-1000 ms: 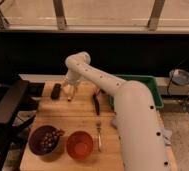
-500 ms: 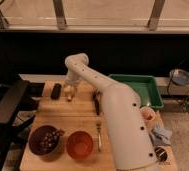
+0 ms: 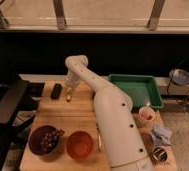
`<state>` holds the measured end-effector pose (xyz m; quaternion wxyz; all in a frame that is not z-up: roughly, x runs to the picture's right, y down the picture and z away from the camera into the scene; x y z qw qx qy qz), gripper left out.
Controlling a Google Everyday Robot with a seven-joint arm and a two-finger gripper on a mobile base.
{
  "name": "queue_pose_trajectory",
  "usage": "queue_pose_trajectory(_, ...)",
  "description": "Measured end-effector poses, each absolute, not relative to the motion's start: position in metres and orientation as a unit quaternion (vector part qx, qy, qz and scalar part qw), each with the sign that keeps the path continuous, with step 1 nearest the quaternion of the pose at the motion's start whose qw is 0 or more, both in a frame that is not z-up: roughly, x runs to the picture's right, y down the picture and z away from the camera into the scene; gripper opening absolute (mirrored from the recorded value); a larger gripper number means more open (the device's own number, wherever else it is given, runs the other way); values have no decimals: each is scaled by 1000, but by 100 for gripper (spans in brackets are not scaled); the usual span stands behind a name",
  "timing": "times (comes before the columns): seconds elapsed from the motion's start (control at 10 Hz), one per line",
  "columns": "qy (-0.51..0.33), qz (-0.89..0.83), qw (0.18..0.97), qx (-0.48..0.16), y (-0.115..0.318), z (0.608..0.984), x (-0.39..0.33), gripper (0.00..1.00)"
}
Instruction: Place banana in table surface
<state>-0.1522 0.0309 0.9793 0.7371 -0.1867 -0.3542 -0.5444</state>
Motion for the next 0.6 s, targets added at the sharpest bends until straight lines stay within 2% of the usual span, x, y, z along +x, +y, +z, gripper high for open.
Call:
queue_pose_trajectory(0.2, -353, -536, 745, -182, 32, 975, -147, 6)
queue_pose_trajectory(0.4, -336, -524, 765, -166, 20, 957, -132, 4)
queue_pose_trajectory(0.6, -311, -512, 787, -149, 0, 923, -113, 4)
